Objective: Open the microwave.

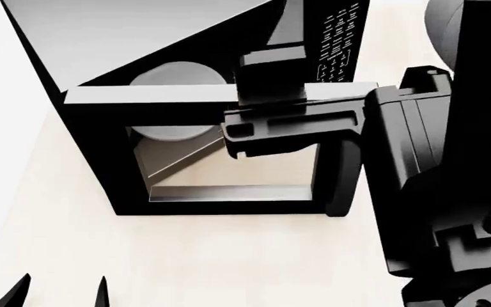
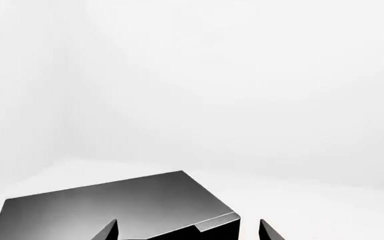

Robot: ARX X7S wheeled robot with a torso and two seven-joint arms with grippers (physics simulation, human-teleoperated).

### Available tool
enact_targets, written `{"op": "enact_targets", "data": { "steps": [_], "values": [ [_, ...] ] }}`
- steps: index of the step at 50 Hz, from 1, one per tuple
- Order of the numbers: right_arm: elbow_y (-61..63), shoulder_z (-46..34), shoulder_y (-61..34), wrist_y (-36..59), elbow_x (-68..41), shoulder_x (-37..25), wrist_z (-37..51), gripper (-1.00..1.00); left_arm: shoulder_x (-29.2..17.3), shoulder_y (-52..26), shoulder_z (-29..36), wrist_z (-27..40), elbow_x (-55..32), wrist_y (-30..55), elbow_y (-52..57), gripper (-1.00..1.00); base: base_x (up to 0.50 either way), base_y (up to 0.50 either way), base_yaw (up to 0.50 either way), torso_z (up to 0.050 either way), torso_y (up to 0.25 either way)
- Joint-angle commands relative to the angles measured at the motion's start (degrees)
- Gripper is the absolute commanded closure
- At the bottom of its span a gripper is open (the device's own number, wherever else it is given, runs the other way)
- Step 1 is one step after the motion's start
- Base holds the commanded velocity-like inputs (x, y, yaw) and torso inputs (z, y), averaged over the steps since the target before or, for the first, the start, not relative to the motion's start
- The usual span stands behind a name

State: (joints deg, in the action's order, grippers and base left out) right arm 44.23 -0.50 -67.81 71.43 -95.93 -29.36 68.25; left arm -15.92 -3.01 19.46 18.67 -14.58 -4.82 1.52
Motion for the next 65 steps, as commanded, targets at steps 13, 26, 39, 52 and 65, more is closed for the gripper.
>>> {"op": "enact_targets", "data": {
  "steps": [13, 26, 39, 52, 65],
  "values": [
    [-26.6, -8.68, -24.84, 5.25, -1.65, 2.02, -10.0, -1.0, -0.18, 0.61, 0.65, -0.71, -3.74, 0.85, -1.93, -1.0, 0.0, 0.0, 0.0, -0.001, -0.002],
    [-45.75, -15.18, -33.99, 8.54, 4.58, 4.07, -20.36, -1.0, -0.33, 0.4, 0.75, -0.65, -4.13, 0.86, -2.09, -1.0, 0.0, 0.0, 0.0, -0.001, -0.002],
    [-56.5, -20.83, -37.88, 8.46, 10.24, 6.11, -28.61, -1.0, -0.51, 0.39, 0.8, -0.51, -4.56, 0.92, -1.88, -1.0, 0.0, 0.0, 0.0, -0.001, -0.002],
    [-65.19, -26.87, -40.17, 6.71, 16.59, 7.93, -36.69, -1.0, -0.59, 0.17, 0.95, -0.38, -4.8, 0.92, -2.1, -1.0, 0.0, 0.0, 0.0, -0.002, -0.002],
    [-70.45, -30.25, -40.7, 5.62, 19.27, 9.98, -39.84, -1.0, -0.7, 0.17, 1.13, -0.26, -5.02, 0.81, -2.17, -1.0, 0.0, 0.0, 0.0, -0.001, -0.002]
  ]
}}
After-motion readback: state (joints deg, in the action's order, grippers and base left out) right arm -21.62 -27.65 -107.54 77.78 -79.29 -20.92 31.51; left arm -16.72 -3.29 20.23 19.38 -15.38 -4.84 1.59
